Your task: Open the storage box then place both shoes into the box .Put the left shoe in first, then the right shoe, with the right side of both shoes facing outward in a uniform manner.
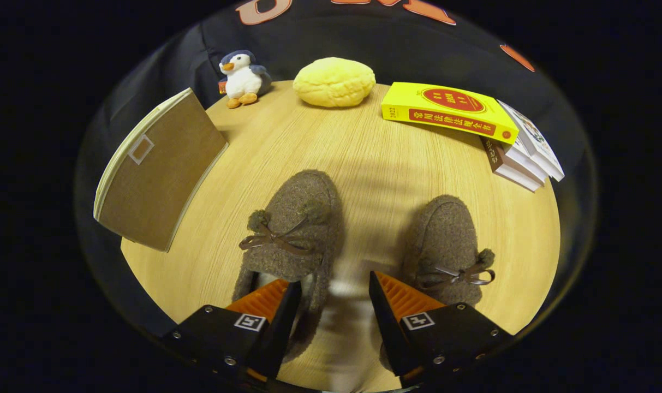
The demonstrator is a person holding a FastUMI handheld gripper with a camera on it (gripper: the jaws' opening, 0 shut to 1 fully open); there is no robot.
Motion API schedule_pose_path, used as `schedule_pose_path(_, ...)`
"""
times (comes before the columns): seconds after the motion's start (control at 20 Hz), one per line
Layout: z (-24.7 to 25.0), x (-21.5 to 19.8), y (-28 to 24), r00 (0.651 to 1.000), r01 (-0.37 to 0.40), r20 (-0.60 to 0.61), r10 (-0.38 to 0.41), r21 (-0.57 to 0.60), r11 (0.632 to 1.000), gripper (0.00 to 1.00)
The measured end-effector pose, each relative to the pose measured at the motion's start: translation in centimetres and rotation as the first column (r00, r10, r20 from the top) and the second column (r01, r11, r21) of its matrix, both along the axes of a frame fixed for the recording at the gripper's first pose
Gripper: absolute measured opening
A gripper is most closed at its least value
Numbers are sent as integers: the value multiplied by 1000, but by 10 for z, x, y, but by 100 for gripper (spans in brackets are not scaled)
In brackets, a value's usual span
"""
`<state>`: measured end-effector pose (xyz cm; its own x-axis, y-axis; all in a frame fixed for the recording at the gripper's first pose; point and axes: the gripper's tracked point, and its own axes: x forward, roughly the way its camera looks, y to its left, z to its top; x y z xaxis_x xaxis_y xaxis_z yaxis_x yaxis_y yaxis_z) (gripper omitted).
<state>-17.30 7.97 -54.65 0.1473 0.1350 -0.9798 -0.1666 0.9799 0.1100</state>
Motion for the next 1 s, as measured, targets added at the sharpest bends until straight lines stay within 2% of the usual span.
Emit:
schedule_pose_path(0.15, -3, 6, 5, 998, 57, -4, -57, 37, 998, 53)
schedule_pose_path(0.2, -4, 10, 6, 998, 64, 4, -64, 45, 997, 49)
schedule_pose_path(0.25, -5, 10, 8, 998, 62, -2, -62, 53, 997, 41)
schedule_pose_path(0.4, -11, 7, 14, 997, 67, -41, -65, 65, 996, 31)
schedule_pose_path(0.65, -11, 7, 18, 990, 124, -83, -117, 92, 988, 10)
schedule_pose_path(0.75, -6, 7, 22, 984, 155, -102, -144, 108, 982, 4)
schedule_pose_path(1.0, 41, 33, 42, 982, 188, -40, -184, 134, 973, 3)
